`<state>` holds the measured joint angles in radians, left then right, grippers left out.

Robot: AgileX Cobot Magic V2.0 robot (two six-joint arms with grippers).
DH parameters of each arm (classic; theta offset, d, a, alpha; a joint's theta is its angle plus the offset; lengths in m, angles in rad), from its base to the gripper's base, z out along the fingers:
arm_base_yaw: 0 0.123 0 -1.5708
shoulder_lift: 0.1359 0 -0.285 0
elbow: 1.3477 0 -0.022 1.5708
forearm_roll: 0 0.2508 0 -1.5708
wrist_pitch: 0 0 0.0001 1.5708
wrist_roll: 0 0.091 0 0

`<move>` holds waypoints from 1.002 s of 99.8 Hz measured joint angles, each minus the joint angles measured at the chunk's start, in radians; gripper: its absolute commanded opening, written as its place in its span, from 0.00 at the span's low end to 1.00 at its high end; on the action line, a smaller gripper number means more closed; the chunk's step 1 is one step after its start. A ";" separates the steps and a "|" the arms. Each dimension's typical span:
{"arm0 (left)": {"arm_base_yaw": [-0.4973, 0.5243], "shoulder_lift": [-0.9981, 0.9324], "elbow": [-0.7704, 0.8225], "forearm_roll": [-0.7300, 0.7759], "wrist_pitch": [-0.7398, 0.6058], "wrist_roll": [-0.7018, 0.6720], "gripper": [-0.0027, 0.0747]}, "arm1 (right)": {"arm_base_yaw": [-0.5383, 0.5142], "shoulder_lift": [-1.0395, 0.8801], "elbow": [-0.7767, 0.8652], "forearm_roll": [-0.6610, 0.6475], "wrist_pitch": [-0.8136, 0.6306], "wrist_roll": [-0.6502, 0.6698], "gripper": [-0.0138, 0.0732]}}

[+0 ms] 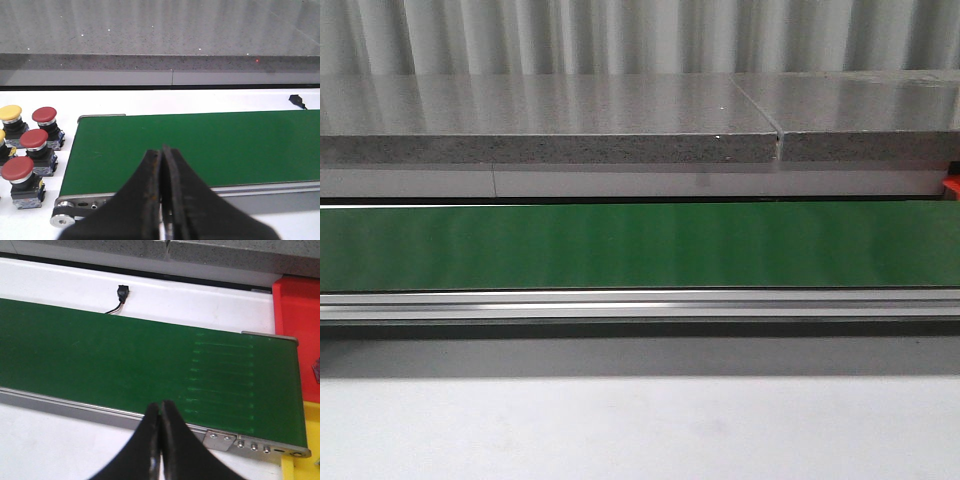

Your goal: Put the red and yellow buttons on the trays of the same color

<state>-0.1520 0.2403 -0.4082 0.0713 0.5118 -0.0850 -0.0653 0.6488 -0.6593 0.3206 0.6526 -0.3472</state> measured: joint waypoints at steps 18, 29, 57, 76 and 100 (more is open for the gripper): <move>0.000 0.000 0.000 0.000 0.000 0.000 0.01 | 0.000 0.000 0.000 0.000 0.000 0.000 0.07; 0.000 0.000 0.000 0.000 0.000 0.000 0.01 | 0.000 0.000 0.000 0.000 0.000 0.000 0.07; 0.000 0.000 0.000 0.000 -0.005 0.000 0.01 | 0.000 0.000 0.000 0.000 0.000 0.000 0.07; 0.000 0.000 0.000 0.000 -0.009 0.000 0.01 | 0.000 0.000 0.000 0.000 0.000 0.000 0.07; 0.000 0.000 0.000 0.000 -0.009 0.000 0.05 | 0.000 0.000 0.000 0.000 0.000 0.000 0.07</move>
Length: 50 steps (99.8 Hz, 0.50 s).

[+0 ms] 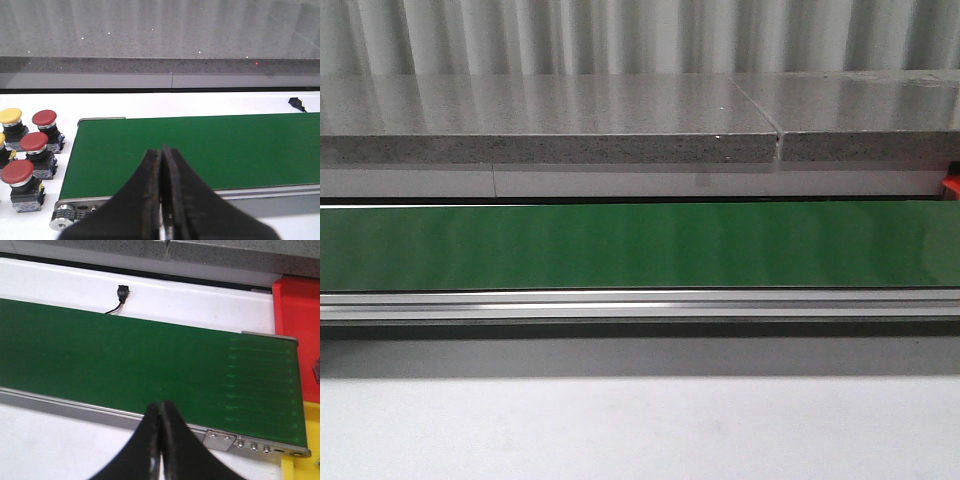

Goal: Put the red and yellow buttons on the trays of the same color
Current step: 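Move the left gripper toward the remaining buttons on the table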

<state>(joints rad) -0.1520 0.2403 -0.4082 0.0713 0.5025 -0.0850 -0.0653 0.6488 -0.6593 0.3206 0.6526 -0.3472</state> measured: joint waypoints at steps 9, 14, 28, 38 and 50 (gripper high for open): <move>0.000 0.000 0.000 0.000 0.000 0.000 0.18 | 0.000 0.000 0.000 0.000 0.000 0.000 0.07; 0.000 0.000 0.000 0.000 0.000 0.000 0.28 | 0.000 0.000 0.000 0.000 0.000 0.000 0.07; 0.000 0.000 0.000 0.000 0.000 0.000 0.60 | 0.000 0.000 0.000 0.000 0.000 0.000 0.07; 0.000 0.000 0.000 0.000 0.000 0.000 0.72 | 0.000 0.000 0.000 0.000 0.000 0.000 0.07; 0.000 0.000 0.000 -0.002 0.000 0.000 0.72 | 0.000 0.000 0.000 0.000 0.000 0.000 0.07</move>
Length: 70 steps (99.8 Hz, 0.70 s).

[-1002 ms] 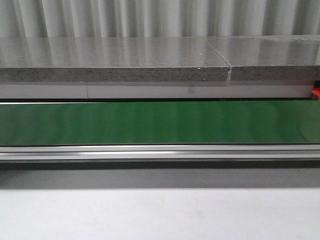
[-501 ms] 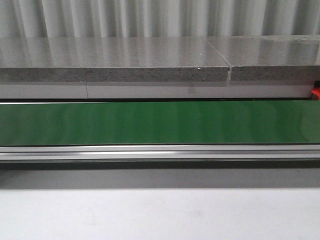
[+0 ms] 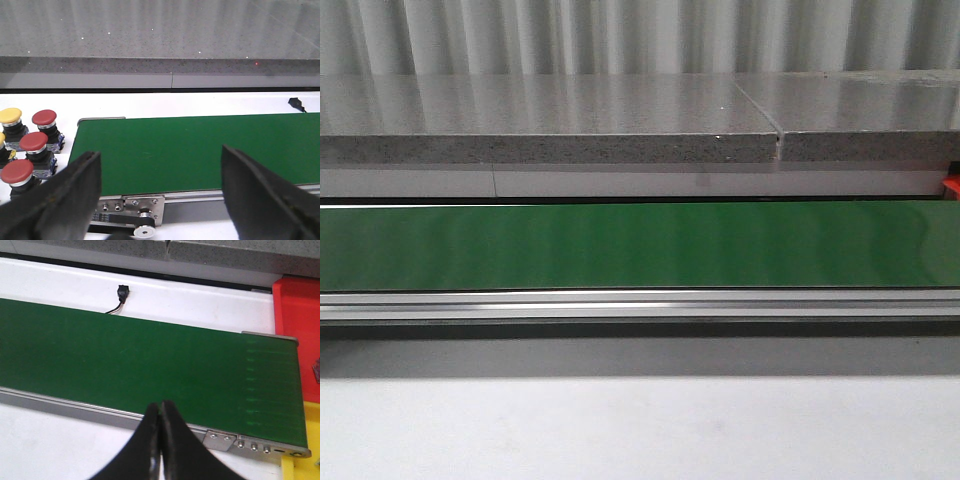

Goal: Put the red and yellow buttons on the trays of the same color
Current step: 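Move the left gripper toward the remaining buttons on the table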

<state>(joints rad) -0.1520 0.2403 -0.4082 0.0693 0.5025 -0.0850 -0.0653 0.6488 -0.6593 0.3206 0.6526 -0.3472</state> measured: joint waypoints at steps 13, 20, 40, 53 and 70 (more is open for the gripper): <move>0.000 0.002 0.000 0.016 0.000 -0.073 0.72 | 0.000 0.000 0.000 0.000 0.000 0.000 0.07; 0.004 0.024 0.000 0.069 0.000 -0.172 0.72 | 0.000 0.000 0.000 0.000 0.000 0.000 0.07; 0.072 0.182 -0.015 0.269 0.000 -0.489 0.72 | 0.000 0.000 0.000 0.000 0.000 0.000 0.07; 0.144 0.307 -0.063 0.298 -0.009 -0.541 0.72 | 0.000 0.000 0.000 0.000 0.000 0.000 0.07; 0.273 0.464 -0.137 0.269 -0.013 -0.552 0.72 | 0.000 0.000 0.000 0.000 0.000 0.000 0.07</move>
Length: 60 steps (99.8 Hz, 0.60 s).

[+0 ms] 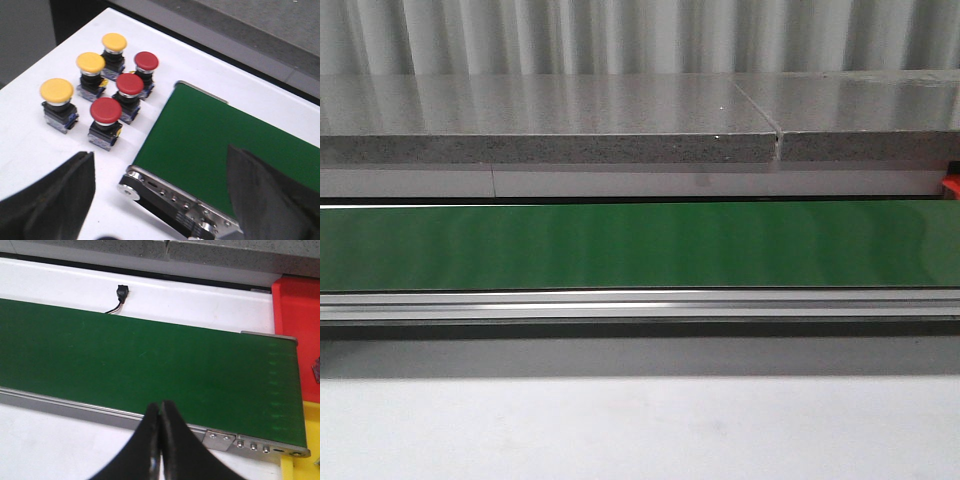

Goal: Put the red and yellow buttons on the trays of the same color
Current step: 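Move the left gripper toward the remaining buttons on the table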

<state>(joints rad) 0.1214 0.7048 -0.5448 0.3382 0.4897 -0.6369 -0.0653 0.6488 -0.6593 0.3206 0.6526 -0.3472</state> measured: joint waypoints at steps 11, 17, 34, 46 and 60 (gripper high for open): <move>0.082 0.109 -0.045 -0.036 -0.005 0.000 0.72 | 0.000 0.000 0.000 0.000 0.000 0.000 0.07; 0.152 0.263 -0.098 -0.061 -0.016 0.000 0.72 | 0.000 0.000 0.000 0.000 0.000 0.000 0.07; 0.157 0.436 -0.156 -0.069 -0.031 -0.002 0.72 | 0.000 0.000 0.000 0.000 0.000 0.000 0.07; 0.159 0.552 -0.201 -0.071 -0.037 -0.003 0.72 | 0.000 0.000 0.000 0.000 0.000 0.000 0.07; 0.159 0.668 -0.248 -0.071 -0.043 -0.003 0.72 | 0.000 0.000 0.000 0.000 0.000 0.000 0.07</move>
<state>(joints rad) 0.2802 1.3732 -0.7931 0.2676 0.4470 -0.6404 -0.0653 0.6488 -0.6593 0.3206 0.6526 -0.3472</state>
